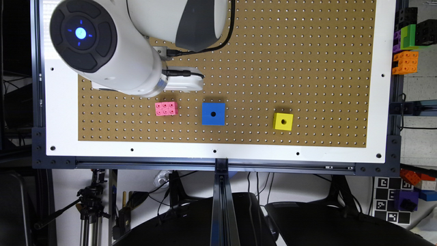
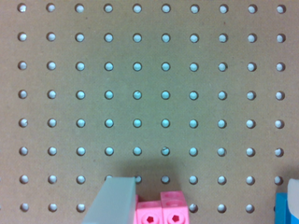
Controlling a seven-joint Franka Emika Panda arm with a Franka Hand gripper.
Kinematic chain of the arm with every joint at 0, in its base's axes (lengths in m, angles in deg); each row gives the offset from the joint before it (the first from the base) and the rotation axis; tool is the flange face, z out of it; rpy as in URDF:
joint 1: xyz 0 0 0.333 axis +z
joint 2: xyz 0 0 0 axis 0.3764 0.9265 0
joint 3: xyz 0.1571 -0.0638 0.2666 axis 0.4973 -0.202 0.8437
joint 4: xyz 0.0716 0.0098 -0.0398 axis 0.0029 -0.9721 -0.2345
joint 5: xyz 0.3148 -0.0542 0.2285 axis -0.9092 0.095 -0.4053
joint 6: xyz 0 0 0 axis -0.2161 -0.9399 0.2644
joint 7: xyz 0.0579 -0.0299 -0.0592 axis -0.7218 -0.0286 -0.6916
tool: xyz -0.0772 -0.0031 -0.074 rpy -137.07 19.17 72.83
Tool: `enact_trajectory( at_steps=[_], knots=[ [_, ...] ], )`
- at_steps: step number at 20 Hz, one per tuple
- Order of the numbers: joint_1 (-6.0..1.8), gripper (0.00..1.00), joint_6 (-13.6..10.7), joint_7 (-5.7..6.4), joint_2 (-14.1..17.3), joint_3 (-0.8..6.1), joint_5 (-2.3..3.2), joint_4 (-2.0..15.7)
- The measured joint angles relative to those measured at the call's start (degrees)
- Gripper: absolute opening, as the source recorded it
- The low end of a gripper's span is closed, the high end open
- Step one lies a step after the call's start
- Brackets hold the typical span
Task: Pick up pink block.
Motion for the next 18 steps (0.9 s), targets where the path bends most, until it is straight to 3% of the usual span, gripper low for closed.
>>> enact_trajectory(
  at_steps=[3, 7, 10, 14, 16, 18],
  knots=[
    [-0.06, 1.0, 0.0, 0.01, 0.01, -0.01, 0.0, 0.0],
    [-1.43, 1.0, 0.16, -0.38, 0.32, -0.09, 0.11, 0.91],
    [-2.67, 1.0, 0.1, -1.32, 2.56, -0.1, 0.13, 4.47],
    [-2.97, 1.0, -0.22, -1.54, 7.27, -0.1, 0.14, 9.95],
    [-2.98, 1.0, -0.32, -1.54, 8.61, -0.1, 0.14, 11.34],
    [-2.96, 1.0, -0.35, -1.54, 8.76, -0.07, 0.14, 11.51]
  ],
)
